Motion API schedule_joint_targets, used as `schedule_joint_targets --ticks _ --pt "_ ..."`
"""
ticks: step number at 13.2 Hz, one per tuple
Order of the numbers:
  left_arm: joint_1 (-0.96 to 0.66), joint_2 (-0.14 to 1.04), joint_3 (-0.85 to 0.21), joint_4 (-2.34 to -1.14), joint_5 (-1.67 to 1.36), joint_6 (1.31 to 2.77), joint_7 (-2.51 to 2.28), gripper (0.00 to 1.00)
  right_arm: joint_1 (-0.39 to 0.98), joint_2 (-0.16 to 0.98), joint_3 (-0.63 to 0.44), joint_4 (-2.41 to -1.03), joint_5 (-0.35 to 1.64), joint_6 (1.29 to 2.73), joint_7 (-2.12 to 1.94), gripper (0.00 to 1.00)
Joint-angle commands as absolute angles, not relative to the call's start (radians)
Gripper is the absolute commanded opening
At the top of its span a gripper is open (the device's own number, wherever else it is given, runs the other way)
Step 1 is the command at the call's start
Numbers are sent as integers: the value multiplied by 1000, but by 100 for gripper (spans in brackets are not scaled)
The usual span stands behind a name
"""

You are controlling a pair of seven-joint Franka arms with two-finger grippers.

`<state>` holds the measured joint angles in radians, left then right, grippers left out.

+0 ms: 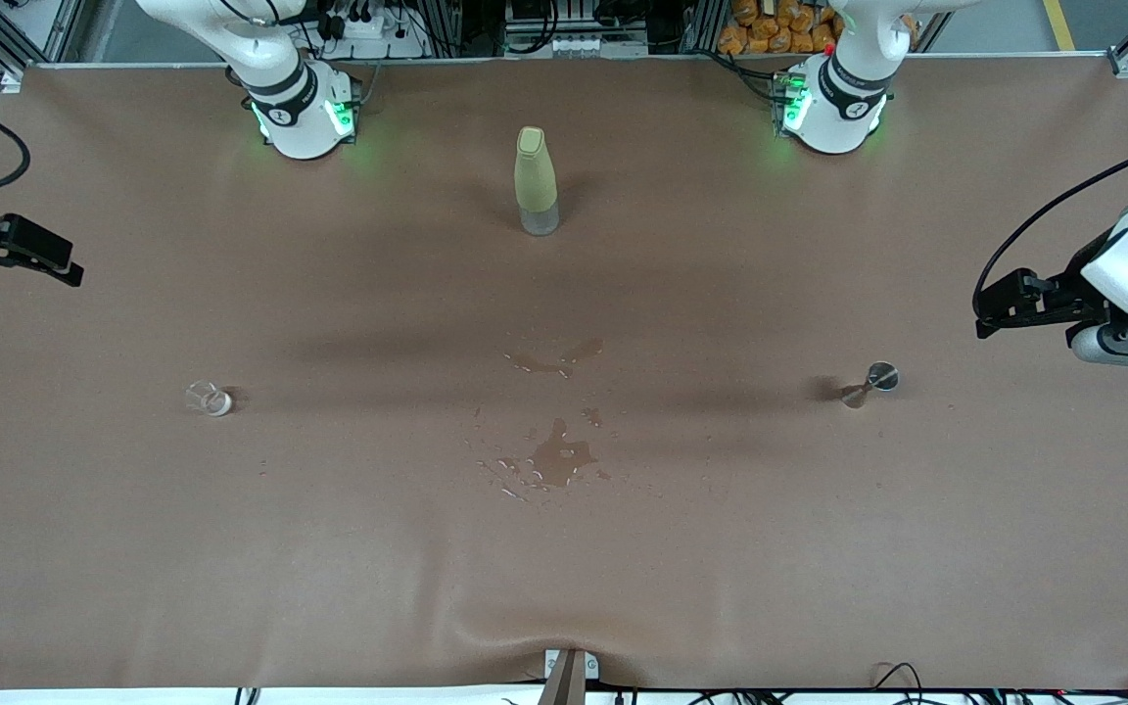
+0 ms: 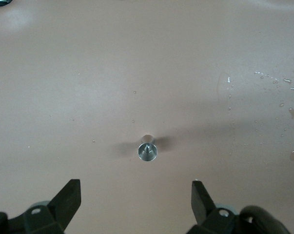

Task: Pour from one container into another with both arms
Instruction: 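Move the right gripper toward the clear glass cup while the left gripper approaches the jigger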

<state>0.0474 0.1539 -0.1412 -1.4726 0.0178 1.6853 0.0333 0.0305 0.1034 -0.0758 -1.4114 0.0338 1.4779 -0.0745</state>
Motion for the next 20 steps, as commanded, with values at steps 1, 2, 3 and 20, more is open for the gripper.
schedule_joint_targets --ticks 1,2,3,20 --pt "58 141 -146 -1471 3 1669 38 100 -70 106 -72 -1446 142 1523 -284 100" --pt "58 141 -146 -1471 5 1669 38 100 -105 107 -72 -1460 172 1541 -363 100" --pt "58 141 -146 -1471 5 1669 40 100 -129 110 -72 -1471 187 1555 -432 100" --pt "212 193 -146 -1485 -202 1667 611 100 -498 607 -71 -1598 937 1471 -1992 100"
